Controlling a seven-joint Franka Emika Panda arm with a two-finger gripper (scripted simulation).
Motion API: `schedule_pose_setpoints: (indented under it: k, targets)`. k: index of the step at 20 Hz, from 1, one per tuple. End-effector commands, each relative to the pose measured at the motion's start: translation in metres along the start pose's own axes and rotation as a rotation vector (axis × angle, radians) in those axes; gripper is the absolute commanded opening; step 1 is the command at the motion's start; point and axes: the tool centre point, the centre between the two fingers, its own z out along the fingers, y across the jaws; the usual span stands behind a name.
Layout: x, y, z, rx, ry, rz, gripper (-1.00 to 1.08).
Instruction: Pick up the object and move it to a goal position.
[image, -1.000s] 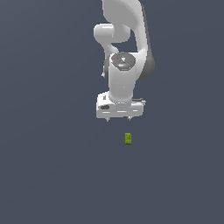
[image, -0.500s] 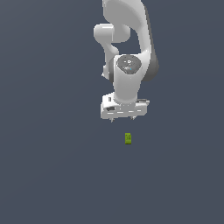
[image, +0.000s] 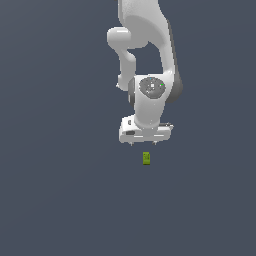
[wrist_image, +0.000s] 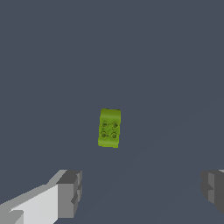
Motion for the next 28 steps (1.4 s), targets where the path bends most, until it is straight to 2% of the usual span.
schedule_pose_setpoints:
  k: [1,11,19,28]
  targets:
    - [0.006,-0.007,0.016,-0.002,0.005,0.02,1.0]
    - [0.018,-0.023,0.059,-0.009,0.022,0.07,1.0]
    - [0.017,-0.024,0.066,-0.009,0.021,0.07,1.0]
    - [0.018,-0.024,0.106,-0.009,0.022,0.072,1.0]
